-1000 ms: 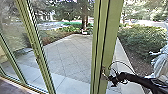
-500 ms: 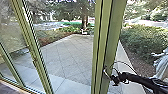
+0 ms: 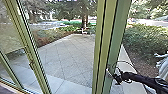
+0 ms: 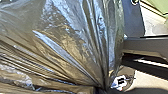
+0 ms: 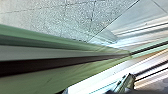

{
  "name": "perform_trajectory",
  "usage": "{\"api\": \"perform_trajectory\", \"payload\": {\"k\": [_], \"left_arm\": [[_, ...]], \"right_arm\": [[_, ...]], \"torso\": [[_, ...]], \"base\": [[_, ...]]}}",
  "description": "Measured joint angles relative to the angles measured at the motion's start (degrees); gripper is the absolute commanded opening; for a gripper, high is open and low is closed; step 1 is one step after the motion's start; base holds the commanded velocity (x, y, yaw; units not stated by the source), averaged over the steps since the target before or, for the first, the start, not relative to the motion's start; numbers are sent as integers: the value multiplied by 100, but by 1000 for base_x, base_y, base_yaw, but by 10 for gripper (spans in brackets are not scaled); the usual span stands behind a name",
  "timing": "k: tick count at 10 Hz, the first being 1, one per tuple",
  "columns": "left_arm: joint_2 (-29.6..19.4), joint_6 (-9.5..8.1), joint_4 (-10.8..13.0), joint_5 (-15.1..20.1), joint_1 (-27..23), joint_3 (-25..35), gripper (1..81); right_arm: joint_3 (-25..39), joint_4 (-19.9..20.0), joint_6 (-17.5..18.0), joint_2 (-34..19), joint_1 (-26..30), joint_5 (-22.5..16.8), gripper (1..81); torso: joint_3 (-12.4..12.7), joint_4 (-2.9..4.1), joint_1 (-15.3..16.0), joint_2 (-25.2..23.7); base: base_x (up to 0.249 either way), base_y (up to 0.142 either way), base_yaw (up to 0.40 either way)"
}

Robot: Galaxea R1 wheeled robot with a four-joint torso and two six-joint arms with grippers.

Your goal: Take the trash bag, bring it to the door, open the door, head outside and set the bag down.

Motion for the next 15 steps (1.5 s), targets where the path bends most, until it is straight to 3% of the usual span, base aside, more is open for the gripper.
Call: {"api": "perform_trajectory", "payload": {"k": [3, 7, 11, 15], "left_arm": [[0, 0, 0, -2, -18, 0, 10], [1, 2, -2, 0, 0, 0, 10], [4, 2, -2, -2, 21, -1, 10], [9, 2, -2, -27, 127, -1, 10]], "right_arm": [[20, -4, 38, -162, 33, 99, 811], [155, -80, 129, -343, 79, 612, 811], [898, -191, -54, -800, 144, 313, 811], [900, -984, -343, -728, 251, -39, 811]], "torso": [[-2, 0, 11, 6], [-20, 2, 33, 26], [-31, 9, 42, 39], [-33, 9, 26, 37]], "base": [[71, 0, 0], [0, 0, 0], [0, 0, 0], [0, 0, 0]]}}
